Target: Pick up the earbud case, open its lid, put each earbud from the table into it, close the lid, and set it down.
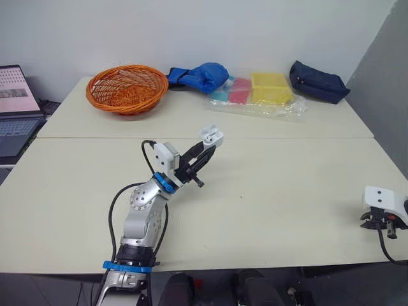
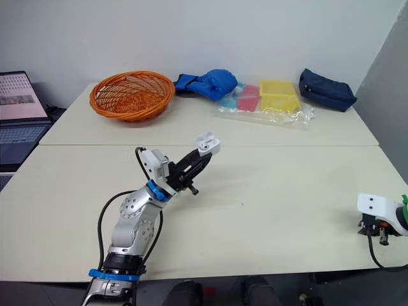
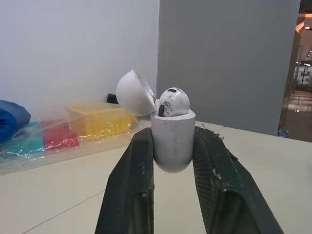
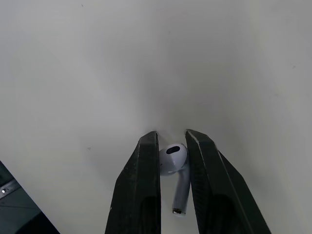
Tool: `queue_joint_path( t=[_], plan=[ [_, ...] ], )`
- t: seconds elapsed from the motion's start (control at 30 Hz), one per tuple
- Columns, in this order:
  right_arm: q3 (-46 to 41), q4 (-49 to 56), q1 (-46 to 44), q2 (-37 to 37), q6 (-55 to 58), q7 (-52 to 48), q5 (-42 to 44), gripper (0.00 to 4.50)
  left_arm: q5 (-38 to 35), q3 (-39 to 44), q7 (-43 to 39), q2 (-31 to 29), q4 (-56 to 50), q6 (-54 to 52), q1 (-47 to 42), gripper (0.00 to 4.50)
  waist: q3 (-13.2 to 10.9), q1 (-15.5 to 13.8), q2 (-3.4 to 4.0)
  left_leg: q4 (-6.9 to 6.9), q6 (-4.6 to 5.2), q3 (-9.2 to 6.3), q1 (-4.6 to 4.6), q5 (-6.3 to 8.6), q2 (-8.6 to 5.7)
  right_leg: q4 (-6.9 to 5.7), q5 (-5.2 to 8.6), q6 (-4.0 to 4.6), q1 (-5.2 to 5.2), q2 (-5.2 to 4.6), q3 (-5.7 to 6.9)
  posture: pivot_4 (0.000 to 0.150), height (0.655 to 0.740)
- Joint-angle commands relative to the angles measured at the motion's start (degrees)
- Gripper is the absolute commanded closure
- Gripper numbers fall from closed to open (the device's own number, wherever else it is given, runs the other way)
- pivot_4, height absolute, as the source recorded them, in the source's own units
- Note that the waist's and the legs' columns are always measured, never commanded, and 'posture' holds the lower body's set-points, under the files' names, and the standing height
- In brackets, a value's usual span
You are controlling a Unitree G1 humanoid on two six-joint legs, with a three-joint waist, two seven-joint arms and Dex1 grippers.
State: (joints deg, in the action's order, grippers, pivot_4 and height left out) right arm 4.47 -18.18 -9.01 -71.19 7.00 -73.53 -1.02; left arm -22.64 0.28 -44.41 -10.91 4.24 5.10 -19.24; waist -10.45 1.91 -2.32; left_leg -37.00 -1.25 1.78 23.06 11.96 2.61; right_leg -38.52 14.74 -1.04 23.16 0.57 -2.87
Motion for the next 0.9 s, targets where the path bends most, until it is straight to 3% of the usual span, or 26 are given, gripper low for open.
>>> queue_joint_path(
  t=[0.03, 0.4, 0.67, 0.9],
  plan=[
    [-0.6, -1.2, 0.7, 0.1, -0.1, 0.7, -0.7, 3.35, -0.7, -0.2, 0.1, -0.1, -3.4, -0.1, 0.1, 3.77, 0.0, 0.0, 0.0, 0.0, 0.0, 0.02, -0.01, 0.0, 0.0, -0.01, 0.0, 0.0, 0.0, 0.0, -0.02, 0.15, 0.74],
    [-2.3, -1.4, 2.3, -1.3, -0.4, -0.1, -0.6, 3.35, -0.5, -0.3, 0.1, 0.4, -3.5, -0.2, 0.7, 3.77, 0.0, -0.2, -0.02, 0.06, 0.0, 0.05, 0.0, 0.0, -0.03, 0.0, 0.0, -0.01, 0.01, -0.05, -0.07, 0.15, 0.74],
    [-1.6, -4.1, 3.8, -4.4, -11.0, 0.3, -3.4, 3.35, -0.6, -0.2, 0.1, 0.6, -3.2, -0.1, 0.9, 3.77, 0.0, -0.3, 0.0, 0.11, 0.0, 0.05, 0.04, 0.01, -0.05, 0.02, 0.02, -0.02, 0.04, -0.11, -0.05, 0.15, 0.74],
    [-1.8, -4.6, 3.6, -4.1, -13.2, 0.2, -4.1, 3.35, -0.6, -0.2, 0.1, 0.8, -3.3, -0.2, 1.0, 3.77, 0.0, -0.3, 0.01, 0.12, 0.0, 0.05, 0.01, 0.0, -0.08, 0.0, 0.03, -0.01, 0.04, -0.09, -0.04, 0.15, 0.74]
  ],
)
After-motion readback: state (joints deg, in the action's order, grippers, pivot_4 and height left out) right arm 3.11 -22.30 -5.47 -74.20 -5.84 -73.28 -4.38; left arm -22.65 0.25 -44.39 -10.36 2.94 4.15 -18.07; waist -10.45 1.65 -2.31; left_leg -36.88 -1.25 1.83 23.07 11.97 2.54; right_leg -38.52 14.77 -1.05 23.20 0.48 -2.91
